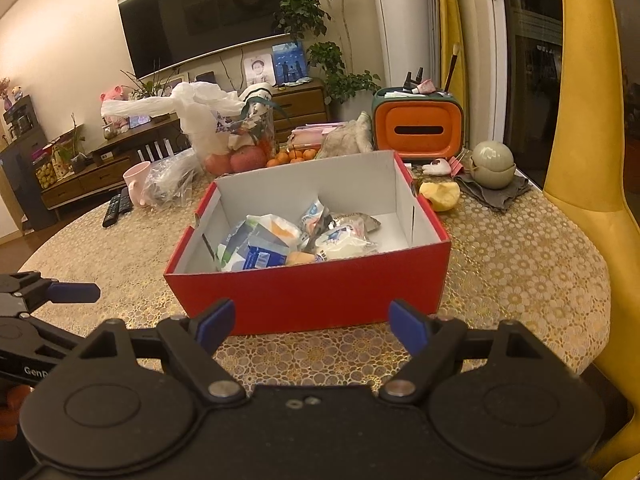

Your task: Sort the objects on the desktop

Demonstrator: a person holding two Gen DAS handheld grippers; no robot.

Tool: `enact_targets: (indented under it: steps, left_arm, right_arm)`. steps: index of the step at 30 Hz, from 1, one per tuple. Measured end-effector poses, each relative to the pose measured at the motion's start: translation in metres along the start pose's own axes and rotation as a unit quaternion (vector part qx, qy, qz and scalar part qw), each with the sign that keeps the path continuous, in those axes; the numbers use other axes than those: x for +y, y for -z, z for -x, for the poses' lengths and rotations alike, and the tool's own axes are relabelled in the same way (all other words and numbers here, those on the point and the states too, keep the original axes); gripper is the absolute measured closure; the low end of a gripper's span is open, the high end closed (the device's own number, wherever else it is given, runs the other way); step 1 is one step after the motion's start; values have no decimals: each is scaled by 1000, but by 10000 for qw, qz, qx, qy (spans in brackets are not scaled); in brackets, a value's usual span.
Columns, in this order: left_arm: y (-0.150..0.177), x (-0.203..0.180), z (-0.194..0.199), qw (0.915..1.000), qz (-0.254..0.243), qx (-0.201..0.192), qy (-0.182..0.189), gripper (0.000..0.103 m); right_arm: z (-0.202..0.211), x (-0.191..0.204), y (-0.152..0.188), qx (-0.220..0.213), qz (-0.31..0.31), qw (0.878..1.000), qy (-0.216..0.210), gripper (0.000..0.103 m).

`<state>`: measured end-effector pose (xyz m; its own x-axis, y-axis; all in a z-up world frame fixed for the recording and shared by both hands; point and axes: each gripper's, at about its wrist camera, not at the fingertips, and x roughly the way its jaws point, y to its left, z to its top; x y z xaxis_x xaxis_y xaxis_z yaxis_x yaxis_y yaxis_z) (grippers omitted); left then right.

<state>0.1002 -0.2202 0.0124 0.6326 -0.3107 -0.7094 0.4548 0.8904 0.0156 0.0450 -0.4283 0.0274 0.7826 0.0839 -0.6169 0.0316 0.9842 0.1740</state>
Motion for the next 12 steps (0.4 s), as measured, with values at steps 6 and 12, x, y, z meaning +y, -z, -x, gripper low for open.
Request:
enact_targets:
  steps: [6,12]
  left_arm:
    - [1,0,0,10000,-18,5,8,0]
    - [2,3,0,10000,35,11,17,0]
  right_arm:
    - [-2,1,2,36,-42,10000,0,19]
    - [-2,1,4,66,-72,9999,43,19]
